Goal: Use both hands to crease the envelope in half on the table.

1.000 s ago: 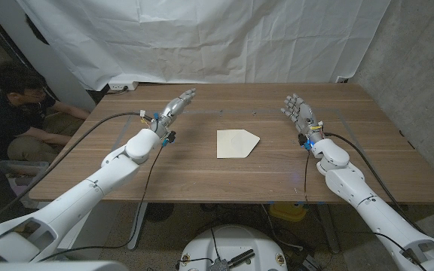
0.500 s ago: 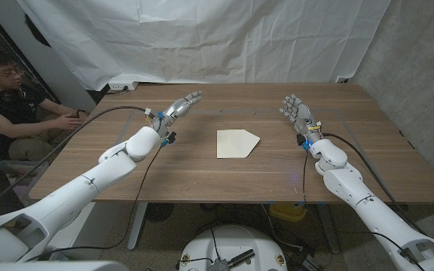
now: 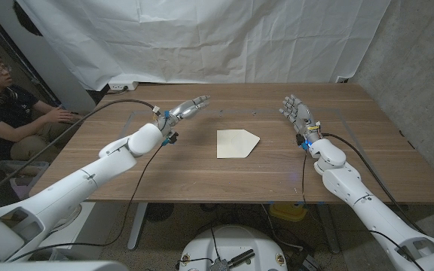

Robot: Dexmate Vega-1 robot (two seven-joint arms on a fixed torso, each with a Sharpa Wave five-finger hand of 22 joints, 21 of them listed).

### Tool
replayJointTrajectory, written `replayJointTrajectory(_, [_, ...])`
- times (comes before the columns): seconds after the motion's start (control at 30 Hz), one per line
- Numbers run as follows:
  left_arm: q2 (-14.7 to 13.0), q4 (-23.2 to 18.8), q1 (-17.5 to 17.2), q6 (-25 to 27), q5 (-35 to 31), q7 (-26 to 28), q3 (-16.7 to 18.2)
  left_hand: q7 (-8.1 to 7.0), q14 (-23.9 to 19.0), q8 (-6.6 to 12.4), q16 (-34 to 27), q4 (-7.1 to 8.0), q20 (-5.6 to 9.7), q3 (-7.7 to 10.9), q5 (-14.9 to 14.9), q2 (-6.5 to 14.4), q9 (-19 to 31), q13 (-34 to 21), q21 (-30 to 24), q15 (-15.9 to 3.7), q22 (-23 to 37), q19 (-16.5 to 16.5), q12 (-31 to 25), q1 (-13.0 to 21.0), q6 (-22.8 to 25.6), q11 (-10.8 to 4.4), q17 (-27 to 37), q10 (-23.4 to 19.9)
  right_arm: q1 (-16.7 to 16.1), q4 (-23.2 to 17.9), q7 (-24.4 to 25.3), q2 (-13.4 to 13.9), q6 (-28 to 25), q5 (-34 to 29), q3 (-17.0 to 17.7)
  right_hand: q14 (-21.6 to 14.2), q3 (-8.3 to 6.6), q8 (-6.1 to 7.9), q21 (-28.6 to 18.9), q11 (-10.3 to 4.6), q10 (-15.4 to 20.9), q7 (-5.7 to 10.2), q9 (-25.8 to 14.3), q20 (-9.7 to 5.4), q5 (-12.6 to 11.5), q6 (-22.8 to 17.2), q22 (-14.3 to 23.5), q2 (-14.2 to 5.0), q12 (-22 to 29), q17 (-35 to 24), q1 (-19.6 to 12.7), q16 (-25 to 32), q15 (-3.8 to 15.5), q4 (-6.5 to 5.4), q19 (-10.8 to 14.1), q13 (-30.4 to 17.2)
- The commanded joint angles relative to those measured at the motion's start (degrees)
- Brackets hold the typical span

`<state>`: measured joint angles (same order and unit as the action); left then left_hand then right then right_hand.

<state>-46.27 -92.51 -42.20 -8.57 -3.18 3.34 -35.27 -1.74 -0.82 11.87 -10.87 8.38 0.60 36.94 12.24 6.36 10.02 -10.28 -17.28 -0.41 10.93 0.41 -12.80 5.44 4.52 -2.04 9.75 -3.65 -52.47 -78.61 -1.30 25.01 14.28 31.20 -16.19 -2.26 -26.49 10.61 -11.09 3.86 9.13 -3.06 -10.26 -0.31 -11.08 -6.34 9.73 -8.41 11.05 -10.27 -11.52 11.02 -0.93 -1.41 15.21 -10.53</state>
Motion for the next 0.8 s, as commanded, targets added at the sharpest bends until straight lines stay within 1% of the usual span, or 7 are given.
replayJointTrajectory(0.03, [-1.1, -1.8, 1.3, 1.7, -4.2, -3.6, -1.8, -0.11, -0.3, 0.03, 0.2, -0.09, 0.41, 0.51, 0.0, 3.3, 0.1, -0.2, 0.0, -0.04, 0.1, 0.2, 0.0, 0.2, 0.3, -0.07, 0.1, -0.4, 0.6, 1.6, -0.4, -0.6, 0.4, 0.0, -0.1, -0.4, -0.01, 0.25, -0.4, -0.02, 0.2, -0.14, -0.1, 0.36, 0.0, -0.5, 0.3, -0.52, 0.1, -0.2, -0.8, 0.2, -0.13, 0.33, 0.3, -0.2])
replayJointTrajectory(0.23, [-1.8, -3.2, 1.1, 2.3, -5.8, -4.7, -2.2, -0.14, -0.3, -0.05, 0.2, -0.03, 0.44, 0.57, 0.0, 3.3, 0.1, -0.2, 0.1, -0.09, 0.1, 0.2, 0.1, 0.2, 0.4, -0.13, 0.1, -0.4, 0.4, 1.8, -0.5, -0.7, 0.7, 0.1, -0.1, -0.4, 0.06, 0.26, -0.4, 0.00, 0.3, -0.15, -0.1, 0.32, 0.0, -0.5, 0.3, -0.57, 0.1, -0.3, -0.8, 0.2, -0.13, 0.39, 0.3, -0.2])
replayJointTrajectory(0.4, [-2.6, -4.6, 0.9, 3.2, -7.6, -5.5, -2.5, -0.32, -0.2, -0.07, 0.3, 0.06, 0.43, 0.63, -0.1, 3.3, 0.2, -0.2, 0.1, -0.17, 0.1, 0.2, 0.1, 0.1, 0.7, -0.24, 0.1, -0.7, 0.1, 1.4, -0.4, -0.6, 0.7, 0.1, -0.1, -0.4, 0.10, 0.25, -0.4, -0.05, 0.2, -0.24, -0.1, 0.35, 0.0, -0.5, 0.3, -0.60, 0.1, -0.3, -0.8, 0.2, -0.15, 0.45, 0.3, -0.2])
replayJointTrajectory(0.43, [-2.7, -4.8, 0.9, 3.3, -7.8, -5.7, -2.5, -0.57, -0.2, -0.01, 0.3, 0.10, 0.43, 0.65, -0.1, 3.3, 0.2, -0.2, 0.1, -0.26, 0.1, 0.2, 0.1, 0.1, 1.0, -0.27, 0.1, -0.8, 0.0, 1.4, -0.4, -0.6, 0.7, 0.1, -0.1, -0.4, 0.11, 0.25, -0.4, -0.02, 0.2, -0.23, -0.1, 0.32, 0.0, -0.5, 0.3, -0.60, 0.1, -0.3, -0.8, 0.2, -0.15, 0.46, 0.3, -0.2])
replayJointTrajectory(0.57, [-3.1, -5.6, 0.6, 3.9, -8.9, -6.2, -2.7, -0.60, -0.4, 0.01, 0.2, 0.19, 0.50, 0.68, -0.1, 3.3, 0.2, -0.2, 0.1, -0.46, 0.1, 0.2, 0.0, 0.1, 1.3, -0.28, 0.1, -1.0, -0.2, 1.1, -0.4, -0.5, 0.7, 0.0, -0.1, -0.4, 0.14, 0.26, -0.4, -0.03, 0.2, -0.25, -0.1, 0.33, 0.1, -0.5, 0.3, -0.64, 0.1, -0.3, -0.9, 0.2, -0.16, 0.50, 0.3, -0.2])
replayJointTrajectory(0.73, [-3.6, -6.6, 0.3, 4.8, -10.0, -6.6, -2.6, -0.60, -1.7, 0.35, -0.1, 0.49, 0.48, 0.81, -0.3, 3.1, 0.2, -0.2, 0.1, -0.72, 0.1, 0.5, -0.3, -0.1, 3.5, -0.56, 0.2, -2.7, -0.4, 0.4, -0.1, -0.2, 0.7, -0.5, -0.2, -0.4, 0.19, 0.26, -0.4, -0.01, 0.3, -0.22, -0.1, 0.31, 0.1, -0.6, 0.3, -0.68, 0.1, -0.4, -0.9, 0.2, -0.15, 0.54, 0.3, -0.2])
replayJointTrajectory(0.8, [-3.8, -7.0, 0.3, 5.3, -10.6, -7.0, -2.6, -0.36, -2.6, 0.54, -0.2, 0.61, 0.32, 0.90, -0.4, 3.1, 0.2, -0.3, 0.0, -0.70, 0.1, 0.9, -0.5, -0.2, 4.8, -0.67, 0.1, -3.7, -0.5, 0.0, 0.1, 0.0, 0.7, -0.8, -0.3, -0.4, 0.20, 0.25, -0.4, 0.02, 0.3, -0.18, -0.1, 0.31, 0.1, -0.5, 0.3, -0.69, 0.1, -0.4, -0.9, 0.2, -0.10, 0.56, 0.3, -0.2])
